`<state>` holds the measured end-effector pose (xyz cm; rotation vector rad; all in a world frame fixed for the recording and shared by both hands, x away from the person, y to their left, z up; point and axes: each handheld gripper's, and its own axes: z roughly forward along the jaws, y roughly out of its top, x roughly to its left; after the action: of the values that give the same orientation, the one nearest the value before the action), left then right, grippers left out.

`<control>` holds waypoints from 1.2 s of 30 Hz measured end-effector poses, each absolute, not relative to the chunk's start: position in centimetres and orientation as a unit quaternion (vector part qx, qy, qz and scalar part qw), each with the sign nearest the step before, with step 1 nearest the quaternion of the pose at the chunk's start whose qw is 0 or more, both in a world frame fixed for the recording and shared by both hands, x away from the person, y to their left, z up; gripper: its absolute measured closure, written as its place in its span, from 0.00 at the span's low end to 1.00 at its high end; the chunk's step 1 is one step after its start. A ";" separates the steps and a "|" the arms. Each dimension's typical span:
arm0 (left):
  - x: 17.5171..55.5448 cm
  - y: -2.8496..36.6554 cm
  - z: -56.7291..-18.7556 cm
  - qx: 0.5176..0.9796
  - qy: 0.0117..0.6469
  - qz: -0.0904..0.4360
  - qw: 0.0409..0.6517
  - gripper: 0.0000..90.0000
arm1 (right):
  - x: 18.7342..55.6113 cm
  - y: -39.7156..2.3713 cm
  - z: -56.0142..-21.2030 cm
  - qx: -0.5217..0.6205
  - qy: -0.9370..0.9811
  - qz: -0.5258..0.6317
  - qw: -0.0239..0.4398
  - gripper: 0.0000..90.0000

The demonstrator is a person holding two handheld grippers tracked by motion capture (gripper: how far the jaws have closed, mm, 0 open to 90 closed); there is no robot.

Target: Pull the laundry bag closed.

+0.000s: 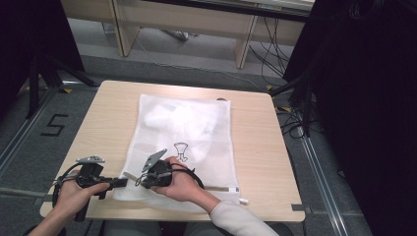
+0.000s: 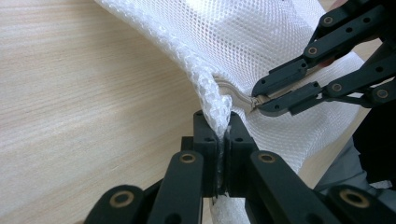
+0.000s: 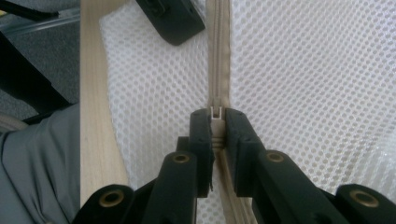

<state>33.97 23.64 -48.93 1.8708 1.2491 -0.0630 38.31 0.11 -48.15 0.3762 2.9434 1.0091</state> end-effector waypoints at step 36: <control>34.0 23.7 -49.1 0.755 0.503 -0.016 0.420 0.95 | 38.2 -2.0 -48.1 0.129 0.942 0.311 -0.001 0.92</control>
<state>34.00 23.69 -49.14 1.8916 1.2611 -0.0403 38.18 -2.00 -48.11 0.4059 2.9605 0.9768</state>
